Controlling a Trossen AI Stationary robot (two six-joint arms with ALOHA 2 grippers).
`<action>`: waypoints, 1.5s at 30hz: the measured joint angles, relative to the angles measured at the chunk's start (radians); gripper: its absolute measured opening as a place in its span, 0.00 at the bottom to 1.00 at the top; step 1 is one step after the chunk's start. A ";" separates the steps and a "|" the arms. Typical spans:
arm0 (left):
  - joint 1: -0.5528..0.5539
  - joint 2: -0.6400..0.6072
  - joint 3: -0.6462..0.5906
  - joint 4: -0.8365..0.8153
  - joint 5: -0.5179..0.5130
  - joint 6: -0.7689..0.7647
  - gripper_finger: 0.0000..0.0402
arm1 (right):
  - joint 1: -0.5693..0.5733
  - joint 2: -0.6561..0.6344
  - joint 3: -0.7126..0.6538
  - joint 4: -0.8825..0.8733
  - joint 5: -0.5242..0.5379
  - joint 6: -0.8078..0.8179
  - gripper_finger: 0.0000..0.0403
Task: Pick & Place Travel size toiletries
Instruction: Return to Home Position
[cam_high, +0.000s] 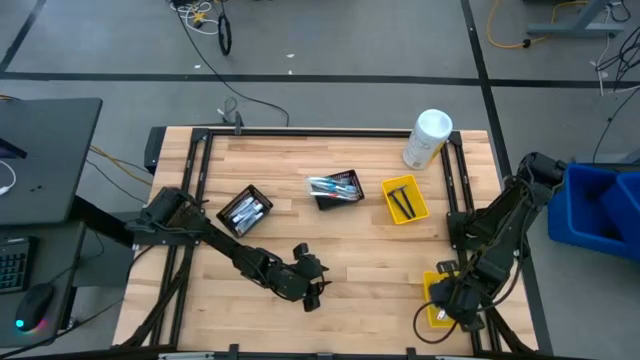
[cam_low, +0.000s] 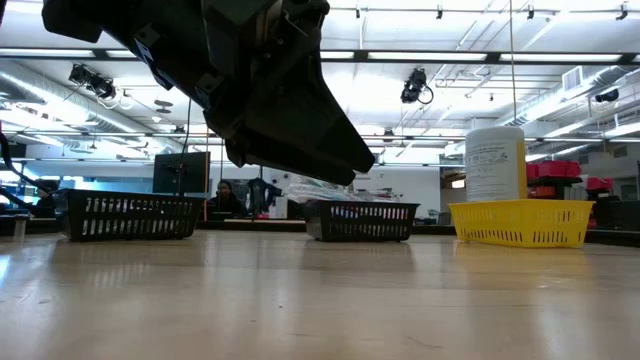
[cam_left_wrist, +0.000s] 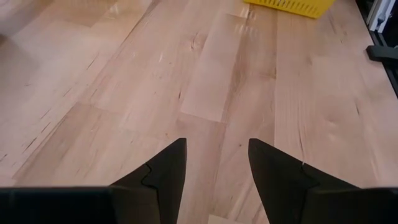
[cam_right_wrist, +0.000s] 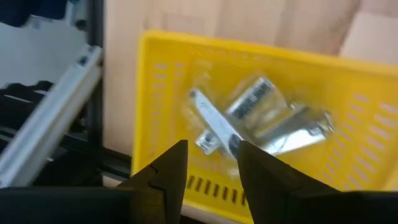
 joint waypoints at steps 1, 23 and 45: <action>0.000 0.000 0.000 0.000 0.000 0.000 0.46 | 0.000 0.000 0.000 0.015 0.000 -0.002 0.37; 0.000 -0.033 0.000 0.024 -0.088 0.197 0.46 | -0.133 -0.030 0.000 0.612 0.441 -0.294 0.35; -0.016 -0.752 -0.019 -0.640 -0.297 0.231 0.46 | -0.326 -0.475 0.000 0.531 0.524 -0.752 0.35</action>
